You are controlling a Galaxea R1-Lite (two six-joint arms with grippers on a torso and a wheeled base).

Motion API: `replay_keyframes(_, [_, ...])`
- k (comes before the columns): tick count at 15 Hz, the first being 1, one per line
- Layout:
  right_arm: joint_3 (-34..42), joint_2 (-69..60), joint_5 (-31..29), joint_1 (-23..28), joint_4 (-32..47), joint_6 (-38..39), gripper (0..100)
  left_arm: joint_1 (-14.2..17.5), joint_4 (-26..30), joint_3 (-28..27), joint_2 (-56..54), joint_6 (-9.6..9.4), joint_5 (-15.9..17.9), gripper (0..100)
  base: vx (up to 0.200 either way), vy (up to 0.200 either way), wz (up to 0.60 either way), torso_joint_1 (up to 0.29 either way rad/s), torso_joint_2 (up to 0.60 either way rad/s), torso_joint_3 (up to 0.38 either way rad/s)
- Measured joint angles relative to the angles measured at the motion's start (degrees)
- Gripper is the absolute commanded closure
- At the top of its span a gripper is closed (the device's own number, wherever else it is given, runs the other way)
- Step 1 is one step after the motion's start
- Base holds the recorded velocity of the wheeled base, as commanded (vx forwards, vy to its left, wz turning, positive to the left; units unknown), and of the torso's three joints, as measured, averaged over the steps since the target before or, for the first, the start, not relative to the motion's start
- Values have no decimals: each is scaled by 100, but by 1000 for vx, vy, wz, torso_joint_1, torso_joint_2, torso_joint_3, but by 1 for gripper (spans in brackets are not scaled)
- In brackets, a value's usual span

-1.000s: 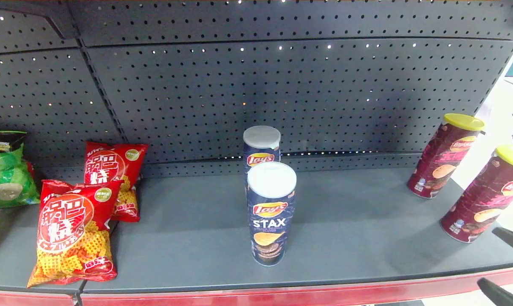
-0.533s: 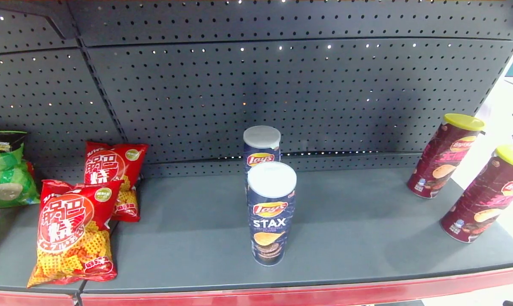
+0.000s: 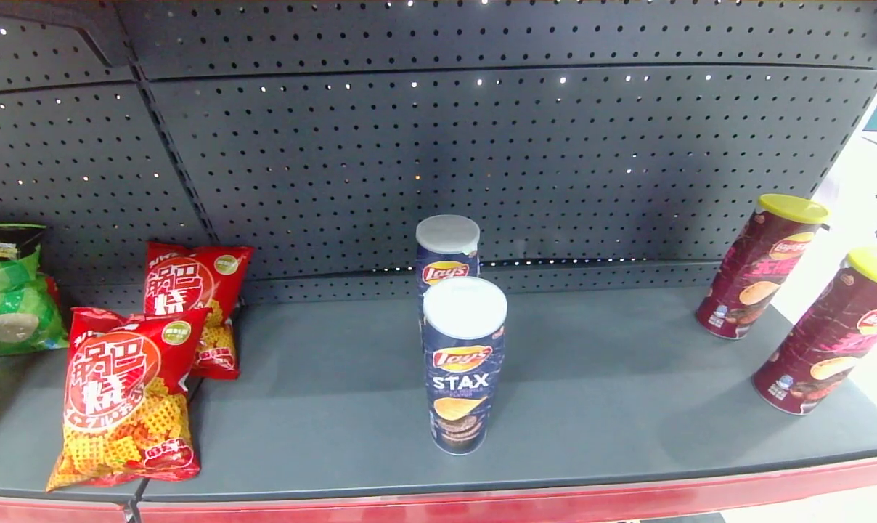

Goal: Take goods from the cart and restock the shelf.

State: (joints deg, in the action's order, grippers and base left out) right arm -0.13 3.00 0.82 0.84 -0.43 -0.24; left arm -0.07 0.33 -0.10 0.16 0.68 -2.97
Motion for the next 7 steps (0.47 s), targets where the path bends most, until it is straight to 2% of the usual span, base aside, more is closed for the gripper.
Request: replay_keyframes(7, [11, -310, -57, -66, 27, 24, 0, -2, 0, 0, 0, 0, 0, 0, 0, 0, 0, 0, 0, 0])
